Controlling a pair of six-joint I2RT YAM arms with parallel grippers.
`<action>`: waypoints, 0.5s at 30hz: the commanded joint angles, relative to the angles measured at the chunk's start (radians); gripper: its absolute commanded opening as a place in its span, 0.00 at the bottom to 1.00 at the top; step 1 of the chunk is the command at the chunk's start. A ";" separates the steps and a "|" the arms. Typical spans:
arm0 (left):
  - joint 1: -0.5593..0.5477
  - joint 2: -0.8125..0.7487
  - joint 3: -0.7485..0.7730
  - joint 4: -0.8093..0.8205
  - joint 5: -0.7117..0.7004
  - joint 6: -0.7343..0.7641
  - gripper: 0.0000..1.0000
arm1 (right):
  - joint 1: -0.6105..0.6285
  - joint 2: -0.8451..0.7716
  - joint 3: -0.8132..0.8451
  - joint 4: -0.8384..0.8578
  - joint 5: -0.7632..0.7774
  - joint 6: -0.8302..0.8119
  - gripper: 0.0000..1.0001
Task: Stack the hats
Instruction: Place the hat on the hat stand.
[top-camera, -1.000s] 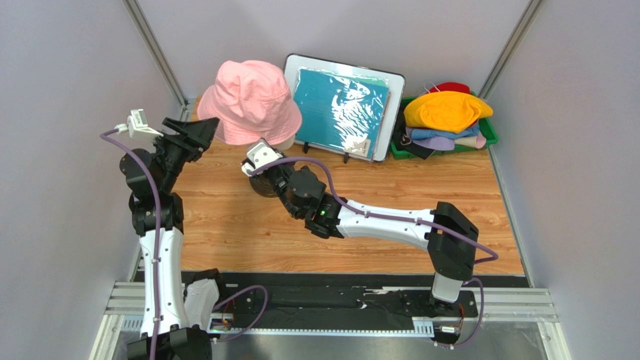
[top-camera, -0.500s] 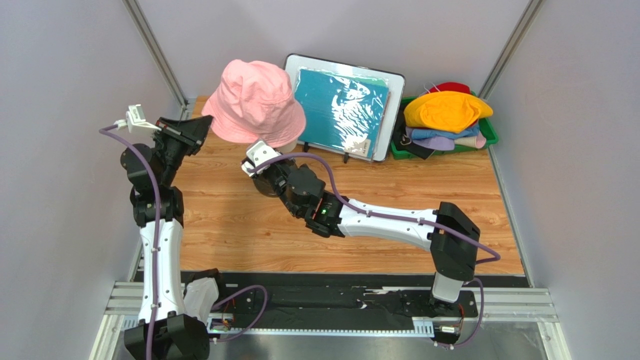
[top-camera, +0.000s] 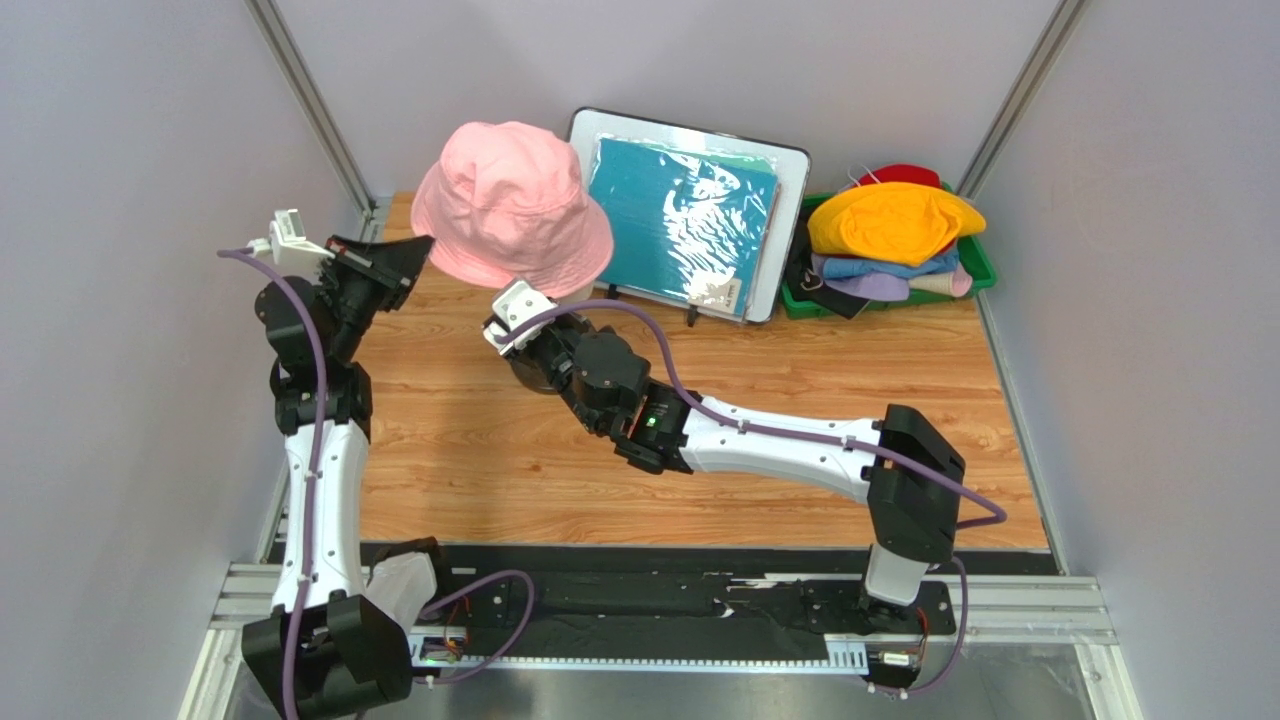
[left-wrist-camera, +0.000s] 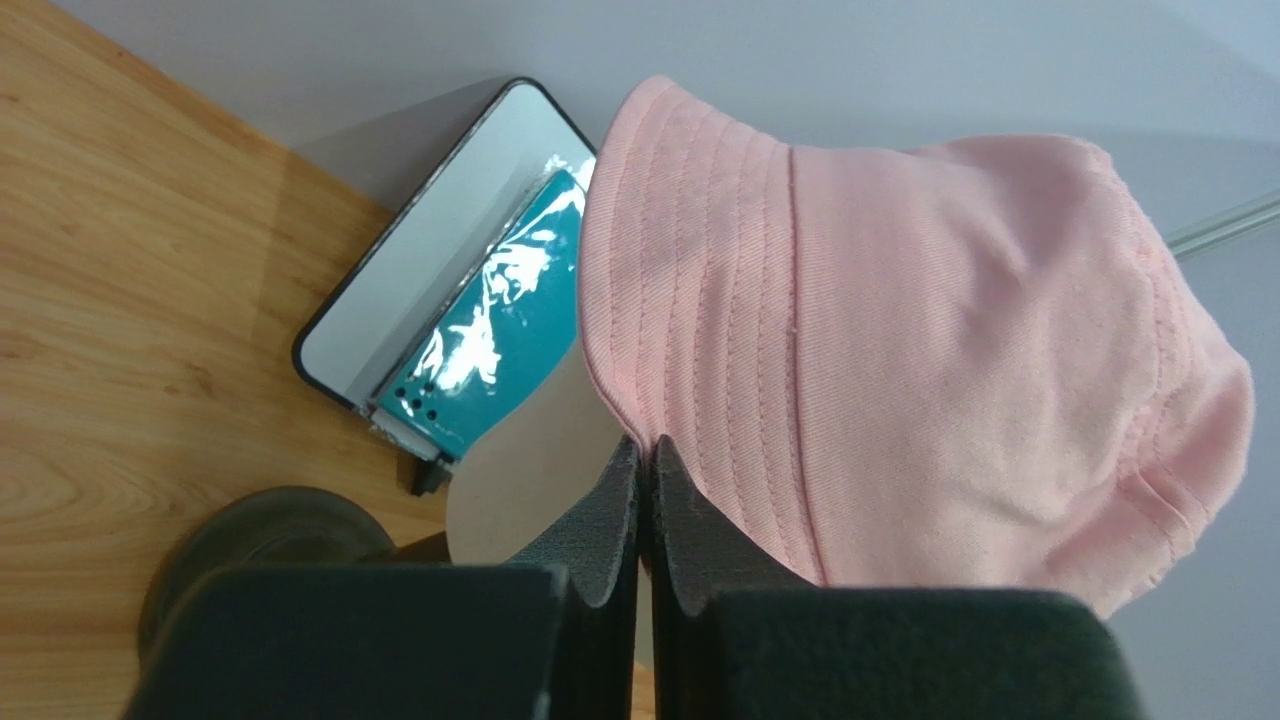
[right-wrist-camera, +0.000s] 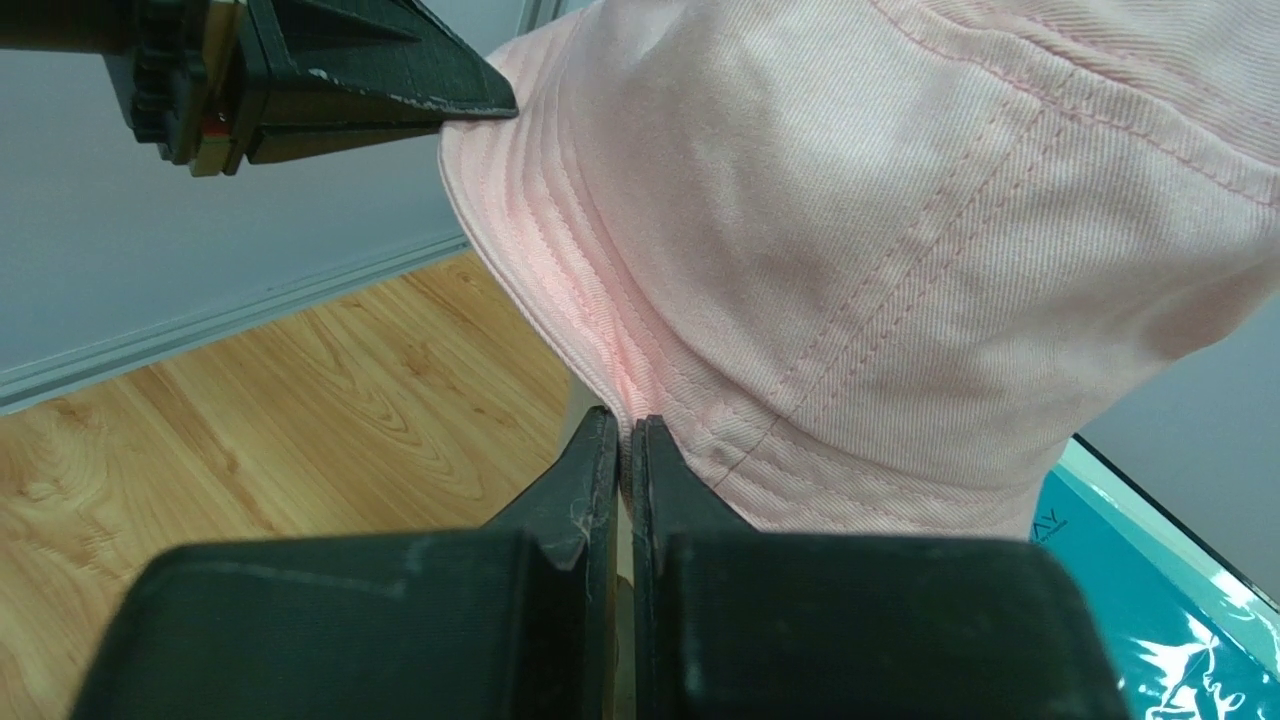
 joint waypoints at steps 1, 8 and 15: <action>0.011 0.069 -0.011 -0.050 -0.042 0.063 0.00 | 0.010 -0.057 0.011 -0.115 0.004 0.060 0.00; -0.018 0.118 0.051 -0.136 -0.067 0.136 0.00 | 0.010 -0.121 -0.006 -0.198 -0.054 0.098 0.37; -0.061 0.176 0.186 -0.311 -0.084 0.237 0.00 | 0.001 -0.305 -0.110 -0.318 -0.175 0.204 0.81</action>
